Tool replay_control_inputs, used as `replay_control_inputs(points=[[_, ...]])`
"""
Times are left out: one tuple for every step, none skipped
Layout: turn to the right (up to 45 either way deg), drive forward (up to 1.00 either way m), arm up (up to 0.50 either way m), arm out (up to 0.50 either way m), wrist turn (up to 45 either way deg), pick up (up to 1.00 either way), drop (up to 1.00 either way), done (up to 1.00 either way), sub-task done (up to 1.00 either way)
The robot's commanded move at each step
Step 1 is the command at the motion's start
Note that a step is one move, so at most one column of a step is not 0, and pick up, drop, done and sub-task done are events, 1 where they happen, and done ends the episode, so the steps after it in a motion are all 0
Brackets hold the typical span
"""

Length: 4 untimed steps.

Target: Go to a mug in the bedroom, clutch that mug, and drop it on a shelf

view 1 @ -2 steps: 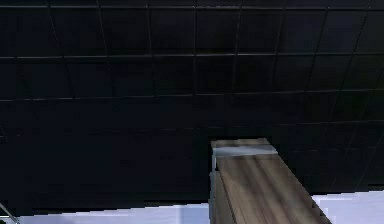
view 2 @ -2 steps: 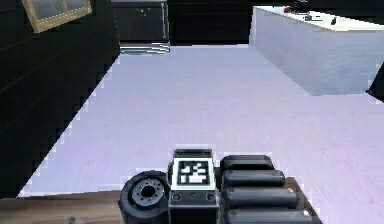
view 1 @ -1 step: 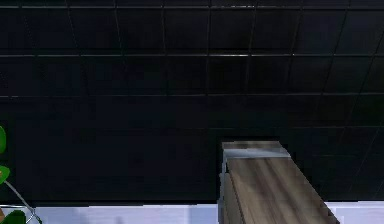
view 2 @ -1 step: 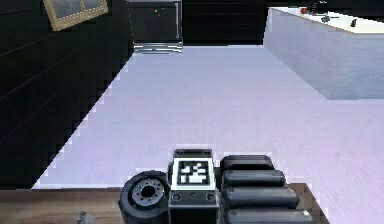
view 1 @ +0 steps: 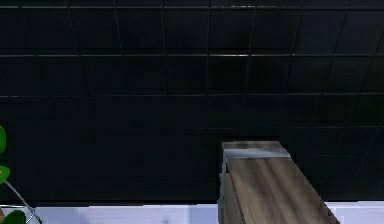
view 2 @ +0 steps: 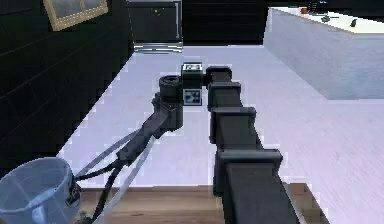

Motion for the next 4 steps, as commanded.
replay_control_inputs(points=[[0.0, 0.0, 0.0, 0.0, 39.0, 0.0, 0.0, 0.0, 0.0], [0.0, 0.0, -0.1, 0.0, 0.0, 0.0, 0.0, 0.0, 0.0], [0.0, 0.0, -0.32, 0.0, 0.0, 0.0, 0.0, 0.0, 0.0], [0.0, 0.0, 0.0, 0.0, 0.0, 0.0, 1.0, 0.0, 0.0]])
